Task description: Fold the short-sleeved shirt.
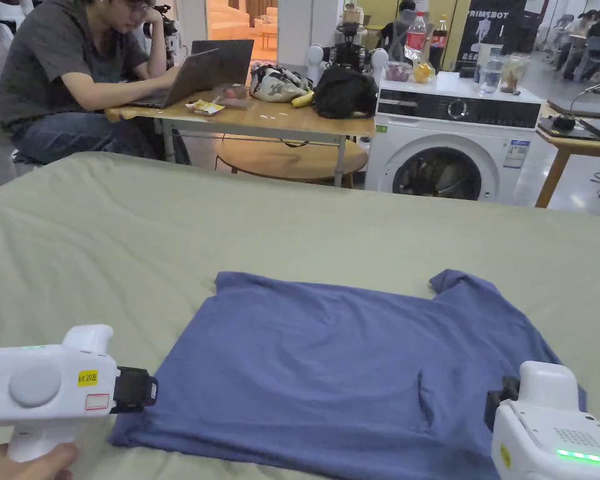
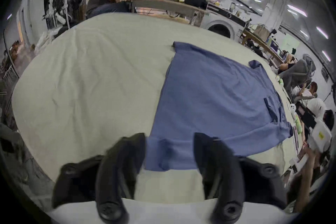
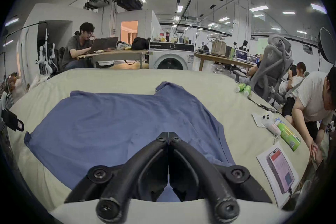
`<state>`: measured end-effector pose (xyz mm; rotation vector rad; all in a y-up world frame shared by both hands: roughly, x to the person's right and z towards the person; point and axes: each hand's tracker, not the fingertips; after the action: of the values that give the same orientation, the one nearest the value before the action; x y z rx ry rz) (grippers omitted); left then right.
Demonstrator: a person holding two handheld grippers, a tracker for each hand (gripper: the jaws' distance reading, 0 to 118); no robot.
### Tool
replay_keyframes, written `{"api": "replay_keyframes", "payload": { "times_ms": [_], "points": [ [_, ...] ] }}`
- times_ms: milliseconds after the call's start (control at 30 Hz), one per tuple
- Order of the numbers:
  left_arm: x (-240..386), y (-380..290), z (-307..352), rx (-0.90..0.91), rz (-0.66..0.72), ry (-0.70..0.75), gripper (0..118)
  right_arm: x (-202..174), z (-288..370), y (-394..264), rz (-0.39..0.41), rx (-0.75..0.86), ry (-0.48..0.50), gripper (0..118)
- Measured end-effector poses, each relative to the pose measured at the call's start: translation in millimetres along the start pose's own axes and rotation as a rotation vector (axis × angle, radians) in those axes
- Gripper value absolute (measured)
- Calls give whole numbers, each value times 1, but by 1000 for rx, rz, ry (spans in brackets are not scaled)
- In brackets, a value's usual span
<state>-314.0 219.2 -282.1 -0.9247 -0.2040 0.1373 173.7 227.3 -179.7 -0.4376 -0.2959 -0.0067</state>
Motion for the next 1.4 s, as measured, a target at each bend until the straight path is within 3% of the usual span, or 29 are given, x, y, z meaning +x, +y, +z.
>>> {"api": "replay_keyframes", "payload": {
  "times_ms": [200, 333, 400, 467, 533, 600, 700, 800, 1133, 1200, 1233, 1267, 1300, 1400],
  "points": [
    [-8, -23, -47, -246, 1, 122, 60, 8, 2, -3, -10, -27, -10, 0],
    [-3, -26, -43, -179, -15, 120, 59, 19, 4, -4, -7, -60, -20, 0],
    [6, -26, -43, -175, -122, 142, 44, 29, 5, -3, -19, -83, -19, 0],
    [19, -30, -32, -171, -146, 126, 18, 40, 4, -1, -26, -132, -19, 0],
    [23, -30, -31, -163, -163, 128, 3, 53, 2, 0, -16, -171, -16, 0],
    [30, -33, -29, -162, -168, 113, 2, 65, -1, -3, 9, -211, -28, 12],
    [29, -32, -34, -154, -193, 140, 2, 79, -6, -7, 35, -289, -36, 48],
    [28, -32, -34, -143, -184, 145, 2, 89, -14, -13, 43, -367, -28, 50],
    [27, -38, -25, -114, -123, 127, 2, 96, -28, -49, 55, -570, 3, 47],
    [26, -40, -23, -108, -113, 121, 2, 99, -27, -54, 23, -529, 12, 42],
    [25, -40, -23, -102, -108, 117, 2, 99, -25, -53, 15, -516, 14, 33],
    [24, -40, -22, -97, -104, 114, 2, 99, -23, -52, 1, -498, 50, 5],
    [24, -40, -21, -93, -100, 110, 2, 100, -24, -51, -7, -496, 82, 0],
    [23, -36, -14, -65, -88, 91, 2, 100, -19, -46, -1, -488, 68, 0]
  ]
}}
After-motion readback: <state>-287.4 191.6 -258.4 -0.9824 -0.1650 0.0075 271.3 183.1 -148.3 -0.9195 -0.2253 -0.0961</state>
